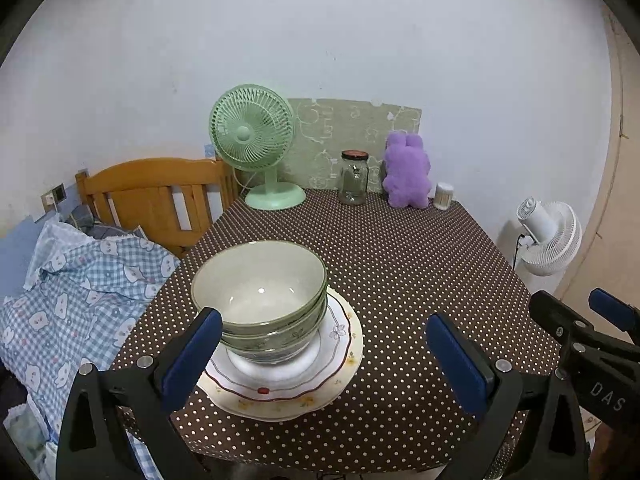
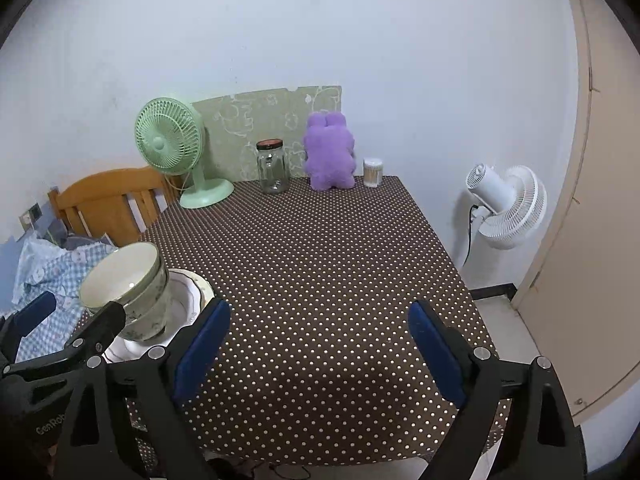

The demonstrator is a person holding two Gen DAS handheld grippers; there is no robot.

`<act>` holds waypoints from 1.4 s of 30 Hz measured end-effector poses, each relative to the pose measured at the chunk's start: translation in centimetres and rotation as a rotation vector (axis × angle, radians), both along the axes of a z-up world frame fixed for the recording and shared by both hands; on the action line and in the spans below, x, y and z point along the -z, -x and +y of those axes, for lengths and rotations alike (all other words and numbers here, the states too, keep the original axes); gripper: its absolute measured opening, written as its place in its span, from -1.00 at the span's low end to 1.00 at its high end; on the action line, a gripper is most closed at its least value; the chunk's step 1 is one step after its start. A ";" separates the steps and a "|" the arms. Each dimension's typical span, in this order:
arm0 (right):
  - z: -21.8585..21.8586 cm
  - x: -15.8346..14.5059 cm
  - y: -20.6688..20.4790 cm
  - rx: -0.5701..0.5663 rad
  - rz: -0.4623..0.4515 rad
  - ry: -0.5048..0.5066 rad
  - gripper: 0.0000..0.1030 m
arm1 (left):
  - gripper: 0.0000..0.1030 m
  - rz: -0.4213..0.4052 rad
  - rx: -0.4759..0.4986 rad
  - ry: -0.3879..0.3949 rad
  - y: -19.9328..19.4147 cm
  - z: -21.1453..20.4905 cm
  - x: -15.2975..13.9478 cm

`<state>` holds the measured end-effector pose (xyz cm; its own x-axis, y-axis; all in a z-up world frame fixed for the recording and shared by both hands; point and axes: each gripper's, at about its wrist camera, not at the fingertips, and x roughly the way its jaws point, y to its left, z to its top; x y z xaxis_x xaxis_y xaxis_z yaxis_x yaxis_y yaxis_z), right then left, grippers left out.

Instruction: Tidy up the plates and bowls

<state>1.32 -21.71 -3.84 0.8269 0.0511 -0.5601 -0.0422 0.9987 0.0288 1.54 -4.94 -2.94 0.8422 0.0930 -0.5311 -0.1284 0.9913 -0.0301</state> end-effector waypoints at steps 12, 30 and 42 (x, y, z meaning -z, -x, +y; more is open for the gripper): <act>0.3 -0.5 -0.4 -0.010 -0.008 0.015 0.80 | 0.99 -0.007 -0.020 -0.004 -0.2 0.3 -0.3; -0.1 0.0 -0.6 0.014 0.032 -0.014 0.80 | 0.99 0.010 0.004 -0.022 -0.5 -0.1 -0.2; 0.0 0.1 -0.4 0.015 0.046 -0.002 0.80 | 0.99 0.021 0.004 -0.009 -0.2 -0.1 -0.2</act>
<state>1.72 -21.66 -3.89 0.8008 0.0396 -0.5976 -0.0253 0.9992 0.0324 1.75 -5.07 -2.74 0.8312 0.0944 -0.5479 -0.1247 0.9920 -0.0184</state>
